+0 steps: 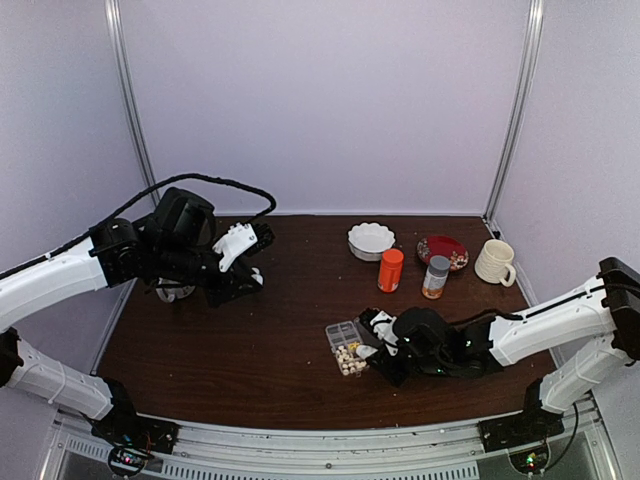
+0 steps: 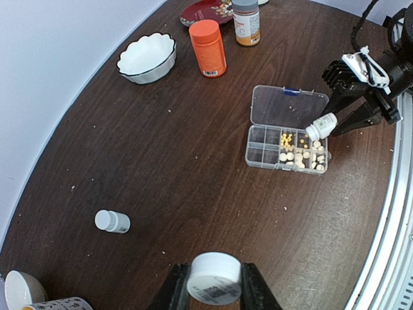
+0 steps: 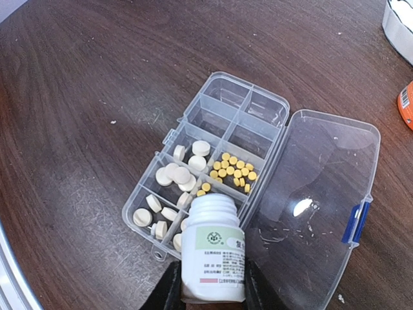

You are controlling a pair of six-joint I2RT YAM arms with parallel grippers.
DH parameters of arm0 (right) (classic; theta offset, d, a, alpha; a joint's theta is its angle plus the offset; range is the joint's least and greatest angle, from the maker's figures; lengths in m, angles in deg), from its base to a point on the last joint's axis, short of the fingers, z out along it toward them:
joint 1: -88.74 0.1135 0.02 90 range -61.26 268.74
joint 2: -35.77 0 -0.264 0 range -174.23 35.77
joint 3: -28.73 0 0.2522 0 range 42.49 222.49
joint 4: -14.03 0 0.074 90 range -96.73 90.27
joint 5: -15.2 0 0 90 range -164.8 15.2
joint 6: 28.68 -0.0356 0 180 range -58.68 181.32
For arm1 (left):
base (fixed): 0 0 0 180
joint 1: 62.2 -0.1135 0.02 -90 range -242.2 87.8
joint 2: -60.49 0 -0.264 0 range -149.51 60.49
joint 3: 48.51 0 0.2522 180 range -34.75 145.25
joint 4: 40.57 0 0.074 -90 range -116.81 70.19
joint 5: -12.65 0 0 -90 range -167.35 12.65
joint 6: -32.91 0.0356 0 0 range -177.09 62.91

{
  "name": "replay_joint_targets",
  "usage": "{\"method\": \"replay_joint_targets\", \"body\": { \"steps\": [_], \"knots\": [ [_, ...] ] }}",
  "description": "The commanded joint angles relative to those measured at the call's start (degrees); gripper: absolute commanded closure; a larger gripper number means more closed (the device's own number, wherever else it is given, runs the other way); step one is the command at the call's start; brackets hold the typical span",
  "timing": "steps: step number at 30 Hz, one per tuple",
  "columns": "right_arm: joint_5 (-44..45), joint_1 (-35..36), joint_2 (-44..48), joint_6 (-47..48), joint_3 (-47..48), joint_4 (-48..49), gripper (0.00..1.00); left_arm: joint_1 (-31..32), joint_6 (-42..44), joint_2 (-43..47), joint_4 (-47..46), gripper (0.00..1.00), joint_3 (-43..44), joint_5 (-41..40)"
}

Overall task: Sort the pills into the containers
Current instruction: Pour the pill into the compartment of the pill container.

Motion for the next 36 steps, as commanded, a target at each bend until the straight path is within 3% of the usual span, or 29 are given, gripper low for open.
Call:
{"method": "replay_joint_targets", "body": {
  "steps": [1, 5, 8, 11, 15, 18, 22, 25, 28, 31, 36],
  "knots": [
    [-0.2, 0.4, 1.1, -0.1, -0.4, 2.7, 1.0, -0.4, 0.6, -0.2, -0.8, 1.0, 1.8, 1.0],
    [0.7, 0.4, -1.7, 0.8, 3.2, -3.3, 1.0, -0.4, 0.6, -0.2, -0.7, 1.0, 1.9, 0.9],
    [-0.6, 0.4, -0.3, 0.2, 0.7, 1.1, 1.0, -0.4, 0.6, -0.2, -0.7, 1.0, 1.9, 0.9],
    [0.8, 0.4, -1.9, 0.6, 2.8, -2.7, 1.0, -0.4, 0.6, -0.1, -0.7, 1.0, 1.7, 0.8],
    [0.1, 0.4, 0.4, 0.2, 0.5, 1.1, 1.0, -0.4, 0.6, -0.2, -0.7, 1.0, 1.8, 0.9],
    [1.1, 0.4, -1.2, 1.0, 3.5, -3.9, 1.0, -0.4, 0.6, -0.2, -0.7, 1.0, 1.8, 0.9],
    [0.0, 0.4, 0.4, 1.0, 0.9, 0.3, 1.0, -0.4, 0.7, -0.3, -0.7, 1.0, 1.9, 0.9],
    [0.4, 0.4, -2.2, 1.8, 3.9, -4.9, 1.0, -0.4, 0.7, -0.2, -0.7, 1.0, 1.8, 1.0],
    [0.1, 0.4, 0.5, 0.8, 0.7, 0.3, 1.0, -0.4, 0.7, -0.2, -0.7, 1.0, 1.9, 1.0],
    [2.2, 0.4, -1.0, 1.0, 2.9, -3.7, 1.0, -0.4, 0.6, -0.2, -0.7, 1.0, 1.8, 0.9],
    [2.5, 0.4, 1.7, 0.9, 1.3, -0.9, 1.0, -0.4, 0.6, -0.3, -0.7, 1.0, 1.8, 1.0]
  ]
}}
